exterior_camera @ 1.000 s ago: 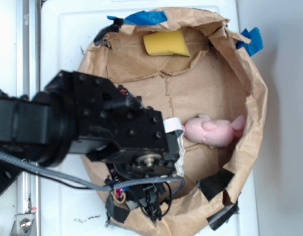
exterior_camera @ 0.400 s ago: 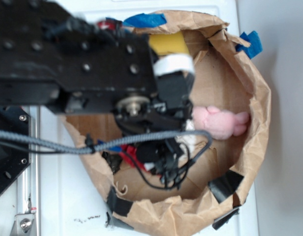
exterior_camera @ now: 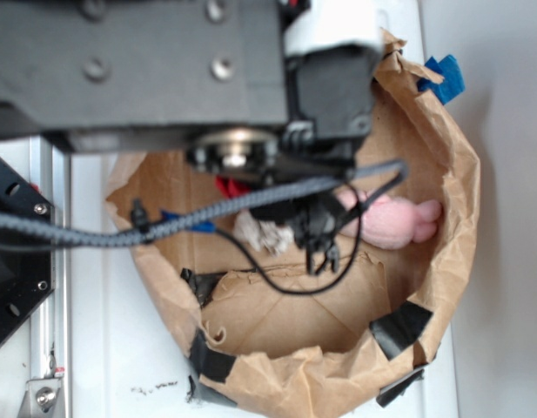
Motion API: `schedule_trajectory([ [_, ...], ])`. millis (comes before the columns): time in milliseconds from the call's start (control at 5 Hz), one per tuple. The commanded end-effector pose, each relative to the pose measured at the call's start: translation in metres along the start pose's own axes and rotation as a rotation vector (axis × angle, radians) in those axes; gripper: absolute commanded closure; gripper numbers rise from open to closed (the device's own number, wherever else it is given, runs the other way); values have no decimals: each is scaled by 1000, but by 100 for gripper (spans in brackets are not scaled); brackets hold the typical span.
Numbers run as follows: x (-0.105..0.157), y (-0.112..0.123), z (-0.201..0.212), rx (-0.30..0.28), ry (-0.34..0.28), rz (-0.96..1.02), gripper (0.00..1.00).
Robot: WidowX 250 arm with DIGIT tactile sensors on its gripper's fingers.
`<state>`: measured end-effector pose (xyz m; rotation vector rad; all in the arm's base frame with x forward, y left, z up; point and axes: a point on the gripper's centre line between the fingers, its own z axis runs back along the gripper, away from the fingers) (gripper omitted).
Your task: Grab the red paper.
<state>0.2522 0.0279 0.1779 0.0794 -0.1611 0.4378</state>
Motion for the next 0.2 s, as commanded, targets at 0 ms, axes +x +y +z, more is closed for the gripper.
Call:
schedule_trajectory([
  [0,1,6,28,-9,-48,4,100],
])
